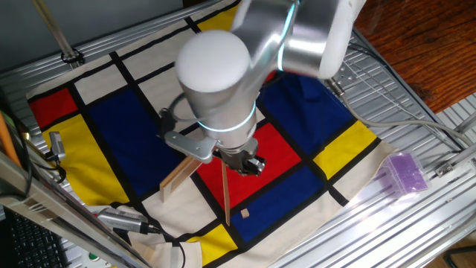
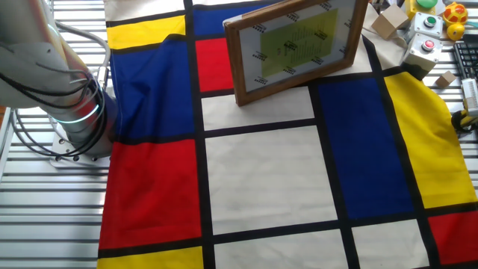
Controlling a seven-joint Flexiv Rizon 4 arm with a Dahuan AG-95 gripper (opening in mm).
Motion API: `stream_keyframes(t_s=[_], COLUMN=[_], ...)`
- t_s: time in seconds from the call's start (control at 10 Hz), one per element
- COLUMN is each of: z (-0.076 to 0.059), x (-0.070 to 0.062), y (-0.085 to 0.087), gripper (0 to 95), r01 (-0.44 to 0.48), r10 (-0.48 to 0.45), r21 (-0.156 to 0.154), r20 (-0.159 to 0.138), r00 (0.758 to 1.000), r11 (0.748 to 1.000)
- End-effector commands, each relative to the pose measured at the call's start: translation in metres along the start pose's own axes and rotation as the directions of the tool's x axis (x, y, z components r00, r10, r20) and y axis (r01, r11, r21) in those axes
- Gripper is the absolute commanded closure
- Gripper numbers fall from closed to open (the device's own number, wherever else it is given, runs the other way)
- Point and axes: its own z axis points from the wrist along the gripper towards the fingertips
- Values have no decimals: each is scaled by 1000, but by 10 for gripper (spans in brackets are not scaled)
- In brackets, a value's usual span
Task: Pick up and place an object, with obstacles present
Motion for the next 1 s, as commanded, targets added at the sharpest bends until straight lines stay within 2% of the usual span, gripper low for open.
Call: stream_keyframes(t_s=[0.1,0.4,0.7,1.0], z=[-10,-25,-28,-31], x=[-2,-2,-4,-9], y=[-7,-23,-39,-38], gripper=[950,950,950,950], r01=[35,63,113,97], r10=[-35,-63,-113,-97], r21=[19,14,11,12], r20=[-15,-24,-26,-27], r00=[999,998,993,995], r11=[999,998,994,995])
